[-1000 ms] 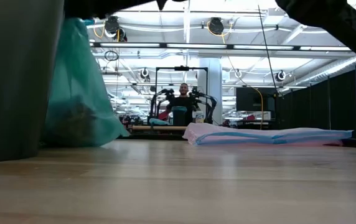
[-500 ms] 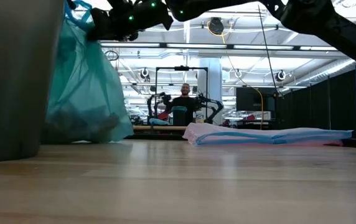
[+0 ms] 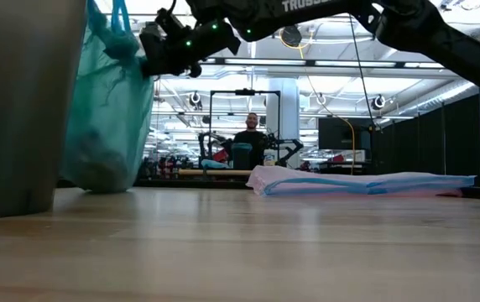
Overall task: Place trash/remove bag and relplace
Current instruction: Remove the trash bag from the trash bin
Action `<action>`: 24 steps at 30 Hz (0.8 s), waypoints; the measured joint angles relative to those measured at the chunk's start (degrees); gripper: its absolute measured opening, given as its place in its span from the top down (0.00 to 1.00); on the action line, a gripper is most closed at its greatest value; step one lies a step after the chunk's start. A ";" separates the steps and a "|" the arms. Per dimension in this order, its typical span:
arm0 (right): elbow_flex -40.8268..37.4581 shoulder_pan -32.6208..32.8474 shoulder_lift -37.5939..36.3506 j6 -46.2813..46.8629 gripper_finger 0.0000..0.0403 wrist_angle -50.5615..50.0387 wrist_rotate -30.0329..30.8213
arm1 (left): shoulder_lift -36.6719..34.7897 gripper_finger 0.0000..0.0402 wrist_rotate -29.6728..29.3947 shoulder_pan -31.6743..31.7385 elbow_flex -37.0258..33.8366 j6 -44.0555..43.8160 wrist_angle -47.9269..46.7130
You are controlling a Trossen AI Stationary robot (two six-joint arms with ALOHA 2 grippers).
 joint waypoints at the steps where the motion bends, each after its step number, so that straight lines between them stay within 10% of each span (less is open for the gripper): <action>1: 0.00 0.00 0.08 0.02 1.00 -0.02 0.00 | -0.23 1.00 0.21 0.00 0.00 0.33 -0.11; 16: -0.03 0.33 0.22 2.56 0.73 0.12 0.00 | 2.16 0.98 4.60 0.00 -0.02 -13.32 -10.26; 24: -0.04 0.66 0.22 2.37 0.65 -0.11 -0.02 | 5.34 0.77 4.55 -0.02 -0.02 -7.65 -9.59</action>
